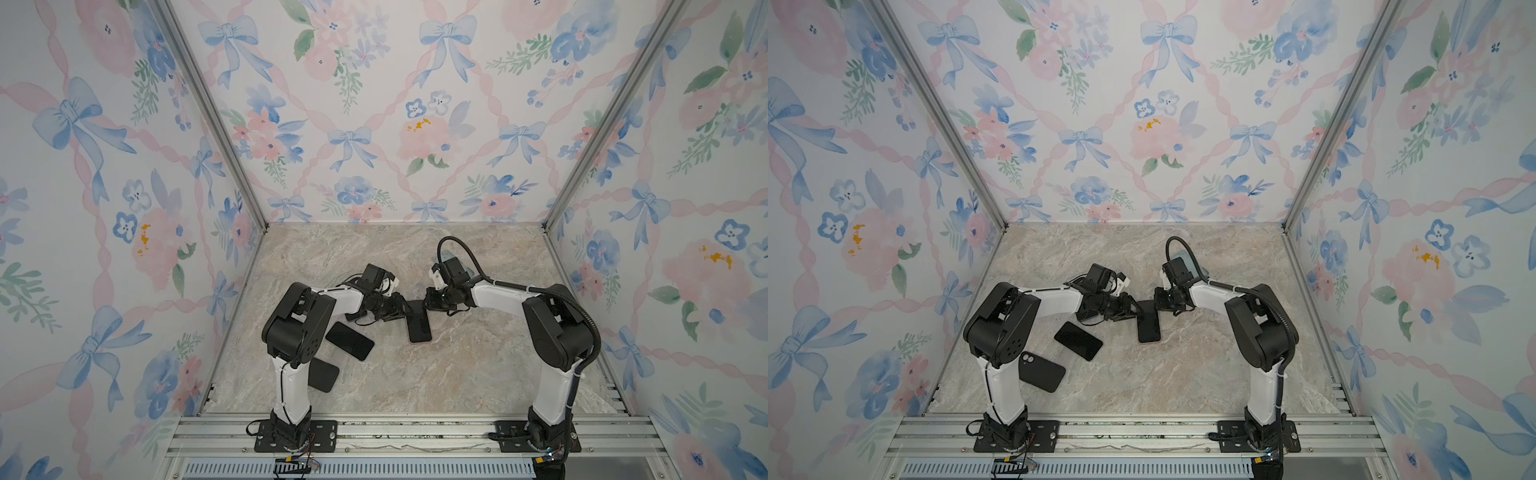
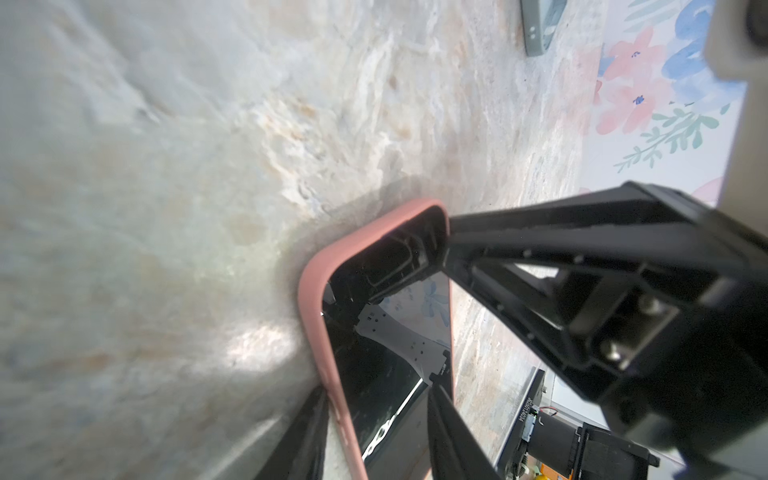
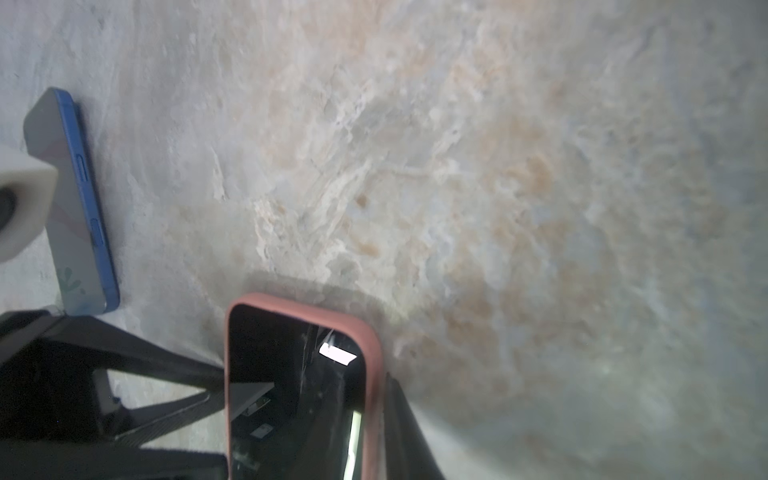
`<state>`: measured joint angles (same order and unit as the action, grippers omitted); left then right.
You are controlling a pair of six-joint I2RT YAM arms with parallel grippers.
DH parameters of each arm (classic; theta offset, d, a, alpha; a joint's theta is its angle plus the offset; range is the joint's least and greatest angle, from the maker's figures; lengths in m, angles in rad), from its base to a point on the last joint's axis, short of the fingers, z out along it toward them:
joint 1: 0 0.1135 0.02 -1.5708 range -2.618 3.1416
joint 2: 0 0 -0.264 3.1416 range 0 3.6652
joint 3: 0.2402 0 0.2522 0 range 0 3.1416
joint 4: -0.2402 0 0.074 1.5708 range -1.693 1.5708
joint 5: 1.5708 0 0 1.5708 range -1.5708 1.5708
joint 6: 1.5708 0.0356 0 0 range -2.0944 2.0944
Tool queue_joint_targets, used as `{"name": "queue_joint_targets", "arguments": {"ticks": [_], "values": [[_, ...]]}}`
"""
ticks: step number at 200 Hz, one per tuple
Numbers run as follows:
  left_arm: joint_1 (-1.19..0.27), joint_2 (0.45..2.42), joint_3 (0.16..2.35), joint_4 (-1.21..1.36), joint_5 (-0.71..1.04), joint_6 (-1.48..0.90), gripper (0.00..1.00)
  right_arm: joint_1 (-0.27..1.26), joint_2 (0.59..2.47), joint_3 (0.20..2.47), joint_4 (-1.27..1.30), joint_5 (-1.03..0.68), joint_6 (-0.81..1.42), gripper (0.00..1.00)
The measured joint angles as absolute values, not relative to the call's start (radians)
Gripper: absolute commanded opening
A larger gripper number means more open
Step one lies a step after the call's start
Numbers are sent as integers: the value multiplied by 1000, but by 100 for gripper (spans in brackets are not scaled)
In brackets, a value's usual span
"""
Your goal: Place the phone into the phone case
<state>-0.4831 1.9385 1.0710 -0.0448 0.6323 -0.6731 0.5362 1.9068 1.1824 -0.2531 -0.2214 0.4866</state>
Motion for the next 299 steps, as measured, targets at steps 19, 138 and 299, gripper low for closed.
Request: {"name": "queue_joint_targets", "arguments": {"ticks": [19,138,299], "values": [[-484,1904,1055,-75,609,-672,42,570,1855,1184,-319,-162,501,41],[-428,1630,884,-250,433,-596,65,776,1790,1230,-516,127,587,76],[-384,1564,849,-287,400,-575,87,835,1985,1369,-613,181,656,86]]}}
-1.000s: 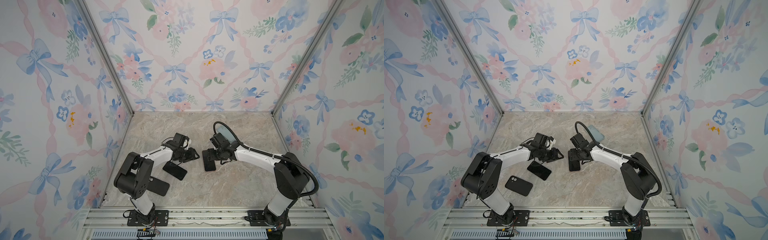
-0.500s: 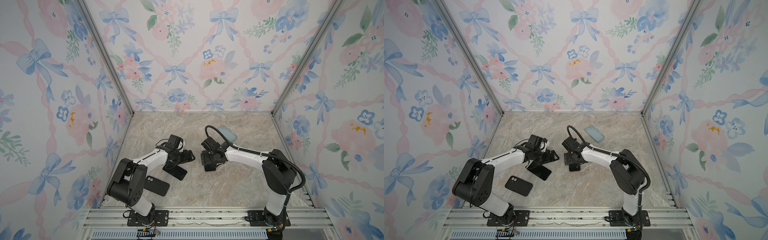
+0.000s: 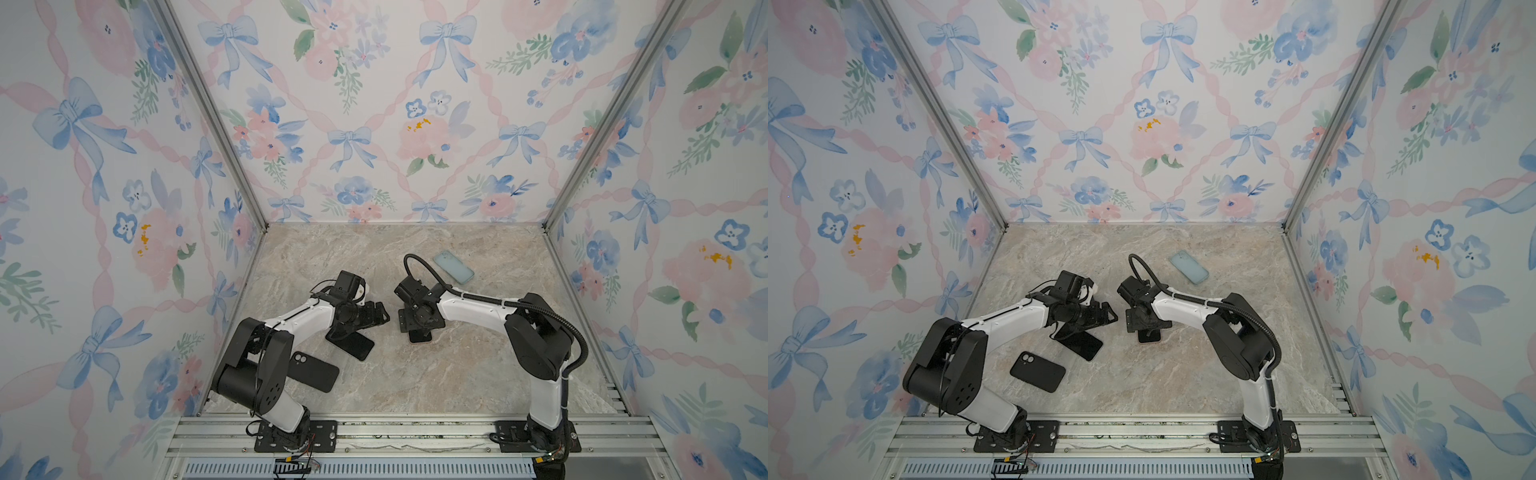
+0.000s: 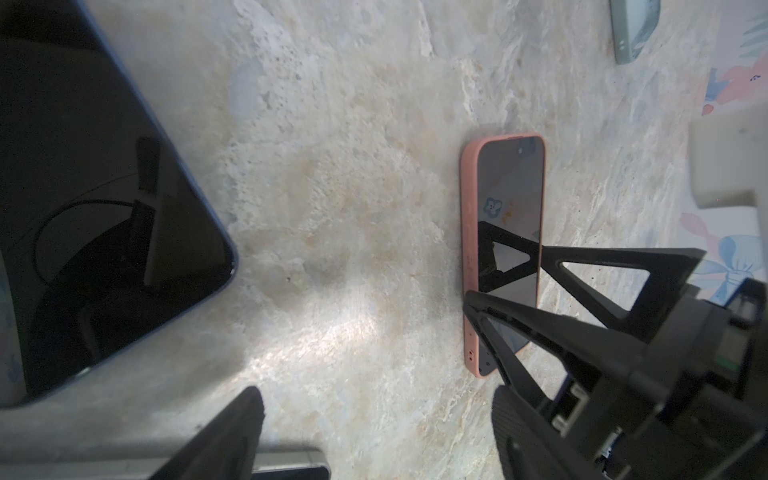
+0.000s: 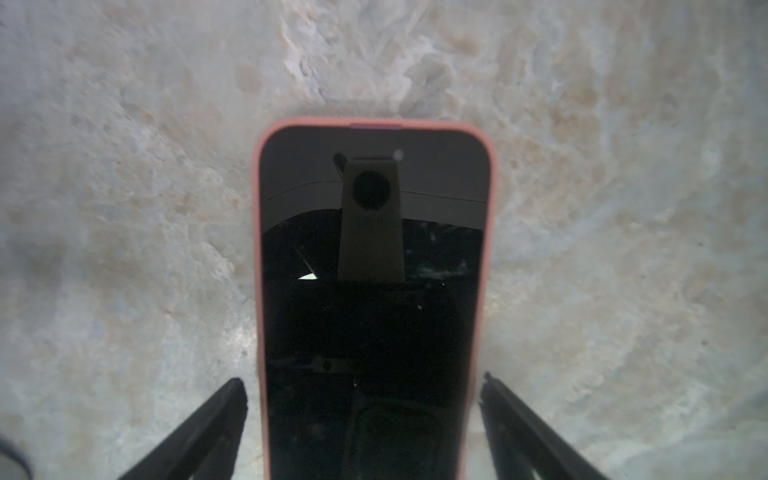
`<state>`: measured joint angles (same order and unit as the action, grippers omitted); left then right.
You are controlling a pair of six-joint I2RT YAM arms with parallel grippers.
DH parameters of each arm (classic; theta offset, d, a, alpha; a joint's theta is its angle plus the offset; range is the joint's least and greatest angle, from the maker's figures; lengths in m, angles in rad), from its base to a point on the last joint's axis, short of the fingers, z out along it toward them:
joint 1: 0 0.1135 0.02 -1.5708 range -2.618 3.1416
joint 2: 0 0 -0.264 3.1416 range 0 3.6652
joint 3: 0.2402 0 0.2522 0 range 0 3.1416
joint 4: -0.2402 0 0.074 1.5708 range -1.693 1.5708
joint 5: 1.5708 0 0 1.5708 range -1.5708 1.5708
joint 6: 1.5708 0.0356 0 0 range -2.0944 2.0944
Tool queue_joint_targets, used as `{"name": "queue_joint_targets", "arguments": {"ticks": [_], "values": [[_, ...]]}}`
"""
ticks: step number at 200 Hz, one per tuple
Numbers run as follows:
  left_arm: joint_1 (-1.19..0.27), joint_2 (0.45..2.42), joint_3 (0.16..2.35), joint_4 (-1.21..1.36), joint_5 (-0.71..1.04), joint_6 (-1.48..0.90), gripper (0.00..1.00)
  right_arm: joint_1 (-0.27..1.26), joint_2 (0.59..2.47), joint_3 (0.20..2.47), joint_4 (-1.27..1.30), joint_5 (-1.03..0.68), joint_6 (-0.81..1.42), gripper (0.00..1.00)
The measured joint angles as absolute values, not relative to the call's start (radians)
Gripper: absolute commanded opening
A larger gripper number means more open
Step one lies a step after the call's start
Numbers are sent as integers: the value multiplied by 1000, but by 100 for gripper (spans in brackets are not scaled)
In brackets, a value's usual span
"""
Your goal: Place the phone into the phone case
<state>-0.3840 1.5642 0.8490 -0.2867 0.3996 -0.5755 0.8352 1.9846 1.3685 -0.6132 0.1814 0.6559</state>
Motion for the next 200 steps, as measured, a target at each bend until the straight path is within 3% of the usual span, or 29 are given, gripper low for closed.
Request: {"name": "queue_joint_targets", "arguments": {"ticks": [77,157,200], "values": [[-382,1564,849,-287,400,-575,86,839,2000,1384,-632,192,667,72],[-369,1564,852,-287,400,-576,85,812,2001,1452,-688,218,620,68],[-357,1564,891,-287,401,-579,85,752,2018,1595,-714,222,553,68]]}}
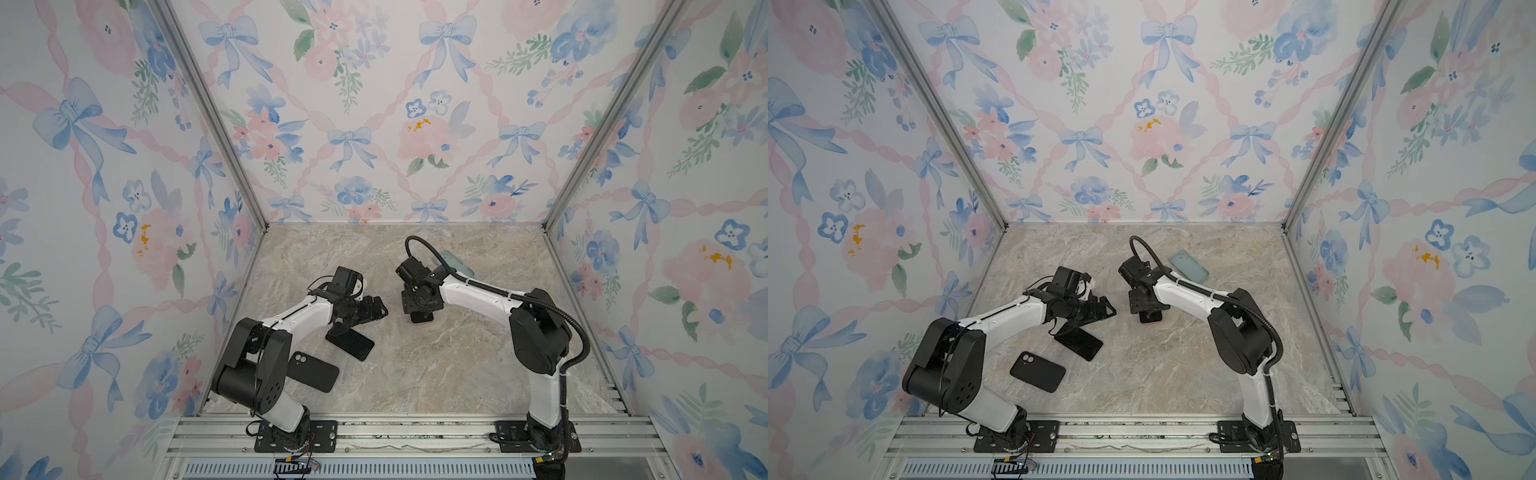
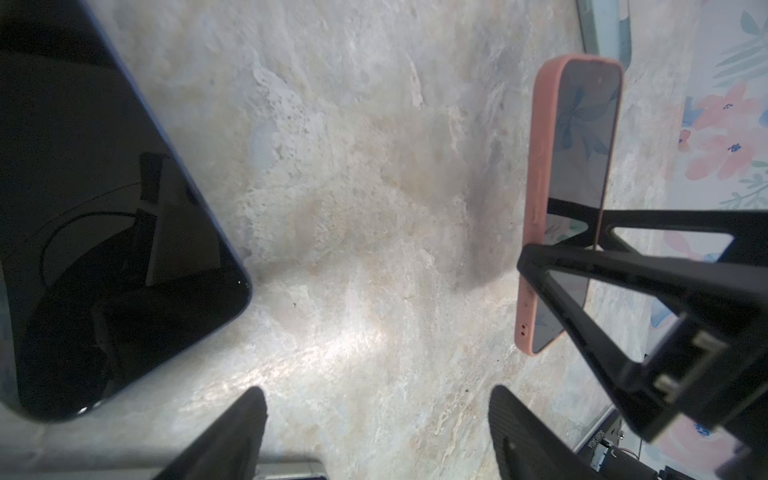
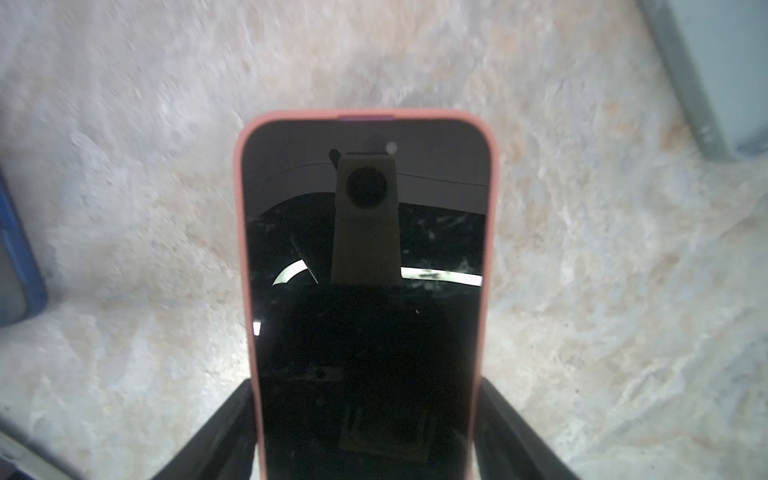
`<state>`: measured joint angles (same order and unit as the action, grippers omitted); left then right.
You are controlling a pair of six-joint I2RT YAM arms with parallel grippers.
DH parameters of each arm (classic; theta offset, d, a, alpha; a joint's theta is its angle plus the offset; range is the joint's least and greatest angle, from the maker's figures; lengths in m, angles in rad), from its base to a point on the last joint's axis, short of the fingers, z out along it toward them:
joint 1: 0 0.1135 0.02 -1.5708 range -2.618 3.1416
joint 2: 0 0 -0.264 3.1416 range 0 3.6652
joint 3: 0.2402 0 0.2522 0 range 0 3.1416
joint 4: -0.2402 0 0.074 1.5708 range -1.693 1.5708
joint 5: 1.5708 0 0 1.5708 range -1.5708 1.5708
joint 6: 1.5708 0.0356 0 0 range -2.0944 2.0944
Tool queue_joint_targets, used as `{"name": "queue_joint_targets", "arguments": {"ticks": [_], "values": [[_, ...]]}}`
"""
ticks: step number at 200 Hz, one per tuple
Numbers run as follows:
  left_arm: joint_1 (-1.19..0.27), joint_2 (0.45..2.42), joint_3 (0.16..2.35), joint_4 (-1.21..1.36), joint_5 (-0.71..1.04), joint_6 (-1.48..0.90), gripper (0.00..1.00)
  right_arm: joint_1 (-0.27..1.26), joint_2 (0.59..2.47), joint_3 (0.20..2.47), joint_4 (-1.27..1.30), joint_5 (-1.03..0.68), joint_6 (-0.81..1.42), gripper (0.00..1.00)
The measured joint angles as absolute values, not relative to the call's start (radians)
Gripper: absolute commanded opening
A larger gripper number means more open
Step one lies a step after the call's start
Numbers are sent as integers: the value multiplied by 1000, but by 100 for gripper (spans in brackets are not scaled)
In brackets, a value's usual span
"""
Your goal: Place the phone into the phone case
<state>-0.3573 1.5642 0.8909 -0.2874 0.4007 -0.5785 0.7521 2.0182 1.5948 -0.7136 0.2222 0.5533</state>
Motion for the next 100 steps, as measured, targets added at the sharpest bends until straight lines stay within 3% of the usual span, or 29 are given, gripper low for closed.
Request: {"name": "queue_joint_targets", "arguments": {"ticks": [100], "values": [[-340,1617,982,-299,400,-579,84,620,2270,1963,-751,189,445,68]]}}
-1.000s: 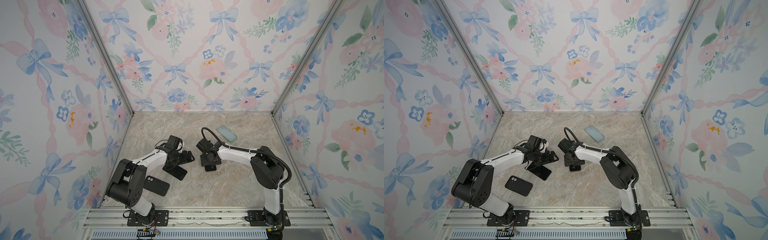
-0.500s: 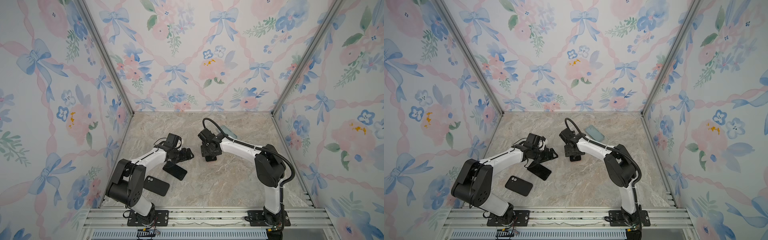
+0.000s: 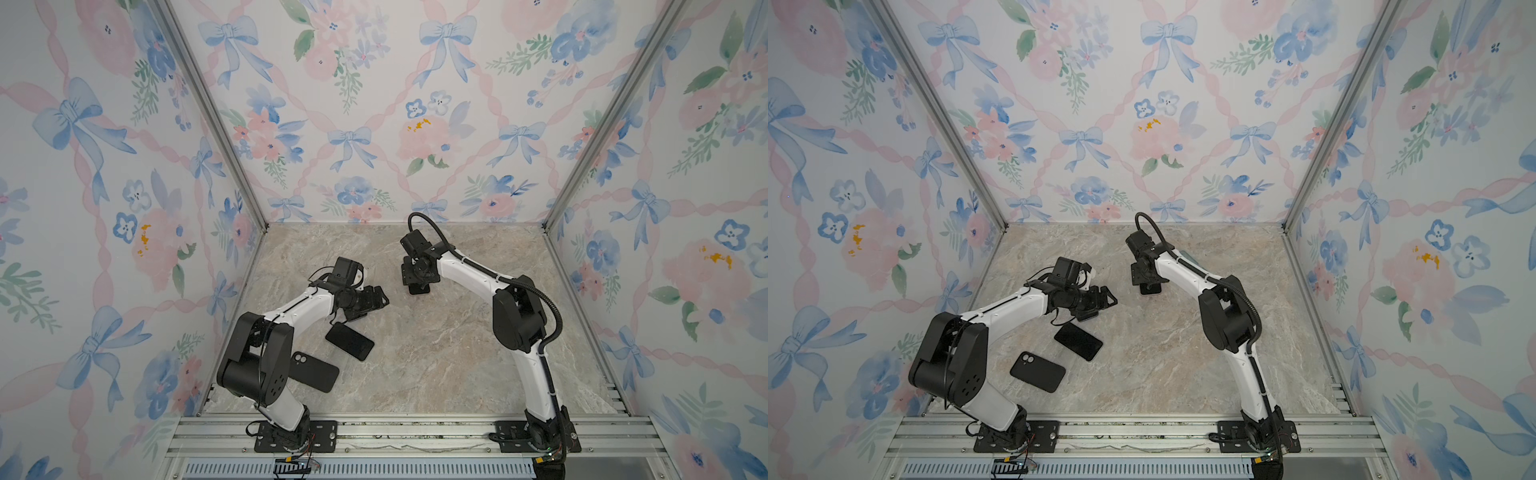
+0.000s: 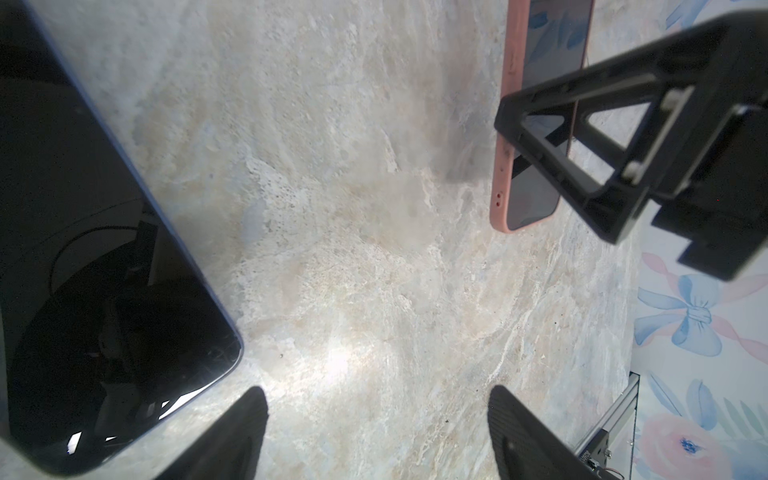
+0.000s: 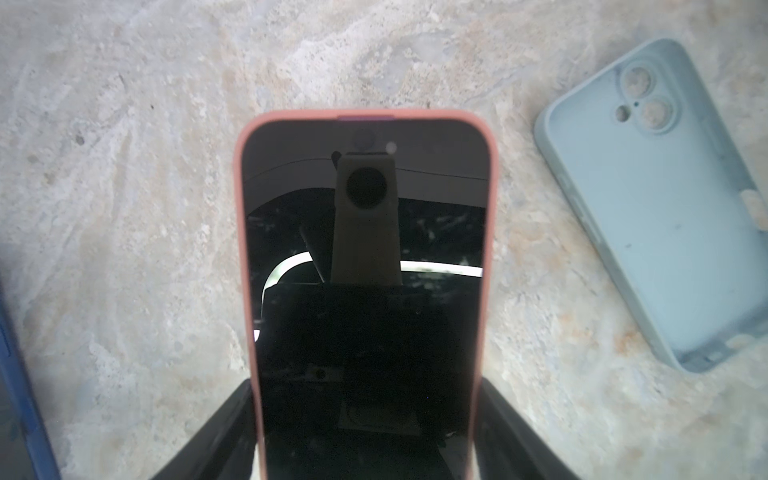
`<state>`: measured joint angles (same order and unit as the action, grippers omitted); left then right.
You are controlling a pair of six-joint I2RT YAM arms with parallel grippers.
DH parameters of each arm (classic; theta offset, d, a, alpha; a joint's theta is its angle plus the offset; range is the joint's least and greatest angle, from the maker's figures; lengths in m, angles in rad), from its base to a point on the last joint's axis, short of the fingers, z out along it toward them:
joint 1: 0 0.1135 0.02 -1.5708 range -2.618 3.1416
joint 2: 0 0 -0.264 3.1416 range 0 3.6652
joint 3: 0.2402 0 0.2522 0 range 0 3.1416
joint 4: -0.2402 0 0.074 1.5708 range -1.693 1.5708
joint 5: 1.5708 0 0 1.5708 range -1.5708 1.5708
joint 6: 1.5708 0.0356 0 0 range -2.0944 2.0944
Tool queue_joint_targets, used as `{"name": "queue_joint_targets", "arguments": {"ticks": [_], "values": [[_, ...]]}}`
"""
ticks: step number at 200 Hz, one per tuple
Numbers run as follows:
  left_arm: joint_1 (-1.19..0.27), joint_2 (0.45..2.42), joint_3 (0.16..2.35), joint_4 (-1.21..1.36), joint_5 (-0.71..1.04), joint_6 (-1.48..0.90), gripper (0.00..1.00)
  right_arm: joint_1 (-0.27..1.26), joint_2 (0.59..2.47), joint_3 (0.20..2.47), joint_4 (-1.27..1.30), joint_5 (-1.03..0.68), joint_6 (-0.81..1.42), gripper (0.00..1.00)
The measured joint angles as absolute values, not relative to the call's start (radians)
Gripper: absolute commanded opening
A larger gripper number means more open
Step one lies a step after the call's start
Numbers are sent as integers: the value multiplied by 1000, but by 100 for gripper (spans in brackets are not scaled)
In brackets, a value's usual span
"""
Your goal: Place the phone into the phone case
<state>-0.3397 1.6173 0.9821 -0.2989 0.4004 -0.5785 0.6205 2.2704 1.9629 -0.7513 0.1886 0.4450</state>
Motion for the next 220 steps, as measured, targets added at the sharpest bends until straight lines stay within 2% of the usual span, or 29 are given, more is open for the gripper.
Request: {"name": "queue_joint_targets", "arguments": {"ticks": [83,169,195,220], "values": [[-325,1629,990,-307,400,-579,84,570,2473,2251,-805,157,457,67],[-300,1628,966,-314,401,-575,85,570,2574,2353,-831,141,468,68],[-300,1628,962,-315,401,-575,85,570,2586,2360,-831,140,472,71],[-300,1628,959,-315,401,-575,85,570,2586,2360,-831,134,479,78]]}}
